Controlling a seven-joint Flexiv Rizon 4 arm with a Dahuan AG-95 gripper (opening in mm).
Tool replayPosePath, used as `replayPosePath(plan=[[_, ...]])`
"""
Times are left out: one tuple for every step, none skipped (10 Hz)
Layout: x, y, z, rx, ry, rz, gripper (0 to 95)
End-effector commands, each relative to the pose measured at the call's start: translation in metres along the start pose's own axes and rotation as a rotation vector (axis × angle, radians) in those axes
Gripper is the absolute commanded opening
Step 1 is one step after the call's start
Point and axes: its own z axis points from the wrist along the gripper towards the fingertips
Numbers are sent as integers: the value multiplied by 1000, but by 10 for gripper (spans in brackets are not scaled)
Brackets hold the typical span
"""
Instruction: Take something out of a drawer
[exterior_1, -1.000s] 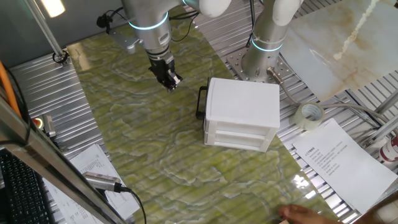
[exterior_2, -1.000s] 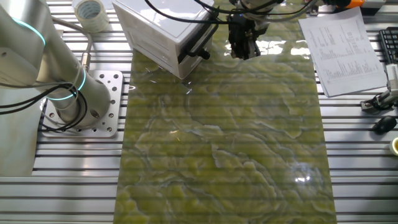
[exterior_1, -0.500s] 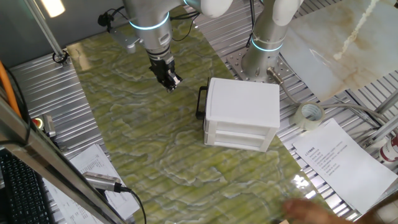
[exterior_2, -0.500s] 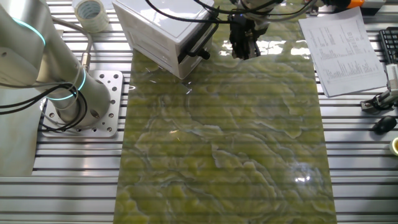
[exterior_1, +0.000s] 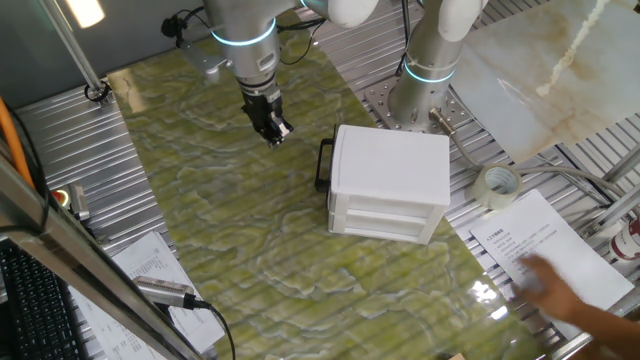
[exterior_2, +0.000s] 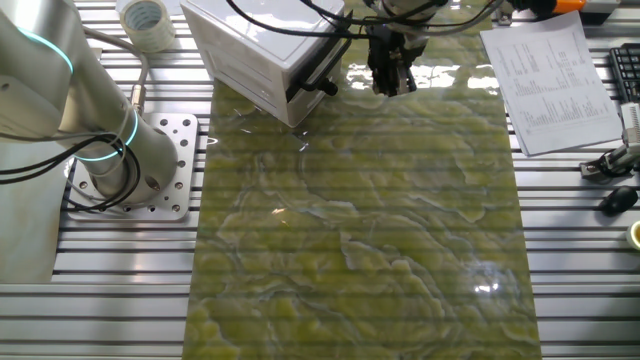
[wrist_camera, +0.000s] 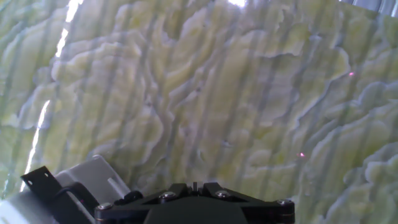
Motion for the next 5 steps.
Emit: replayPosePath(plan=[[-1,0,0,4,24,-70,0],[-1,0,0,5,24,-102,0],[-1,0,0,5,23,-117,0],[-1,0,0,6,23,-110,0],[2,3,-2,22,31,-125,0]])
